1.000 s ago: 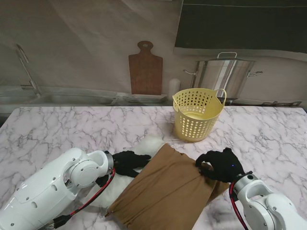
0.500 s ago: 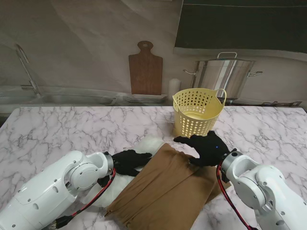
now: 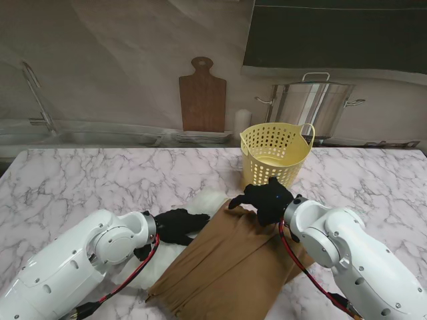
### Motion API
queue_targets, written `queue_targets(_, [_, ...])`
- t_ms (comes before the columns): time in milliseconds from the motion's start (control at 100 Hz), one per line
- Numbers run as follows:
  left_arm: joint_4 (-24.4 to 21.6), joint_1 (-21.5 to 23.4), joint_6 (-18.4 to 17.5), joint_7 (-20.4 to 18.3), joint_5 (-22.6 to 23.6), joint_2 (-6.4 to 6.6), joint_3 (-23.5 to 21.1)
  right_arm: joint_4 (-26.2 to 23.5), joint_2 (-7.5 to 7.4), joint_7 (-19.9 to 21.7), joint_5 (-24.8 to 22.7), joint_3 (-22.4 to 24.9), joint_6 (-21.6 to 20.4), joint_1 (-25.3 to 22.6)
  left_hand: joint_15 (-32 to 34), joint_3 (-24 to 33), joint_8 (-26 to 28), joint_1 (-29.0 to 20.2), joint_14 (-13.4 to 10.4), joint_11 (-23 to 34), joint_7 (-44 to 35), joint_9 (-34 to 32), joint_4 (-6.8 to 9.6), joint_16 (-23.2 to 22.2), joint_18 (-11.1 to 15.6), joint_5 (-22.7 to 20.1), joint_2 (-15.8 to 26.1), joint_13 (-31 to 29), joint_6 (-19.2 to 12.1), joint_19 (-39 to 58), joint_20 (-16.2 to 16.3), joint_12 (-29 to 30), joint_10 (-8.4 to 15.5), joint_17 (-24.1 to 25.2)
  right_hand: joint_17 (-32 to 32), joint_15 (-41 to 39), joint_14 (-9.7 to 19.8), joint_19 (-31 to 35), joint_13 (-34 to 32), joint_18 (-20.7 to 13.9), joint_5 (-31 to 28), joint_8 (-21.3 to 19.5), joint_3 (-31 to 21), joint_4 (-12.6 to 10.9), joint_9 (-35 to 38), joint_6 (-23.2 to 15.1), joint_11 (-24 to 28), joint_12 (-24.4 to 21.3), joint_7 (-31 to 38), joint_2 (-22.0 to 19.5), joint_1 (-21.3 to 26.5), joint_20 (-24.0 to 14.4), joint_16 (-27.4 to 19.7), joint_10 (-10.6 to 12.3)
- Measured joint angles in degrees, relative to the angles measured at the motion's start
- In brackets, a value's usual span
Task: Remove the pillowcase from the pillow and put it in the laundry basket
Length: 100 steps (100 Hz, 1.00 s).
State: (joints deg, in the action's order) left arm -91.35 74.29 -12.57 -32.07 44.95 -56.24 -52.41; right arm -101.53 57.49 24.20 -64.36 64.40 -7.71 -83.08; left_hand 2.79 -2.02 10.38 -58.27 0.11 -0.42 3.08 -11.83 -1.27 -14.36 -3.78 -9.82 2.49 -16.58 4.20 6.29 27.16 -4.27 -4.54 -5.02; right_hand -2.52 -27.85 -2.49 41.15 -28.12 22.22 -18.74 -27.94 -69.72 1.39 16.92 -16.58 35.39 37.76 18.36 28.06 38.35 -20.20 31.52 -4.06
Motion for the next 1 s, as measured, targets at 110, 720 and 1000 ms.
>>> queue_targets(110, [-0.1,-0.2,0.3,-0.6,-0.2,0.03,0.1,1.6,0.02,0.0,0.4,-1.0,-0.4,0.3,0.0,0.0,0.6,0.0,0.0,0.0,-0.1,-0.5,0.0,0.0,0.0,-0.1,-0.5,0.0,-0.3,0.0,0.0,-0.1,0.1,0.0,0.7,1.8,0.0,-0.3,1.3,0.1,-8.6,2.2,18.8,1.7,-0.1,0.0,-2.9,-3.5,5.6,-4.1,-2.4,1.8,-1.0,-0.8])
queue_targets(720, [-1.3,-1.7,2.1,-5.2,-1.8,0.39,1.6,-1.7,1.31,-10.9,-5.8,13.1,-10.4,-15.7,-1.4,0.0,0.7,0.0,-1.4,-0.2,-0.2,-0.6,0.0,0.0,0.8,-0.2,-0.5,0.0,-3.3,-0.8,0.0,-0.4,2.2,0.8,-7.4,3.7,1.8,3.7,-17.9,2.2,-25.3,-3.7,5.0,4.1,30.3,11.3,-3.5,0.3,23.4,12.7,-6.6,4.7,-2.0,6.3])
queue_targets(1000, [-1.2,-2.1,2.2,-5.4,-2.2,0.62,2.0,5.8,0.92,-17.9,10.8,10.0,-13.4,-13.8,-1.6,0.0,1.2,-0.1,-1.6,-0.2,-0.2,-0.6,0.0,0.0,1.1,-0.2,-1.1,0.0,-3.5,-1.6,0.0,-1.1,2.2,0.8,-17.2,-2.0,1.6,11.6,-35.8,0.7,-30.7,-8.1,2.9,1.2,45.8,16.3,-1.7,3.7,37.6,17.9,-6.2,1.9,1.5,2.7])
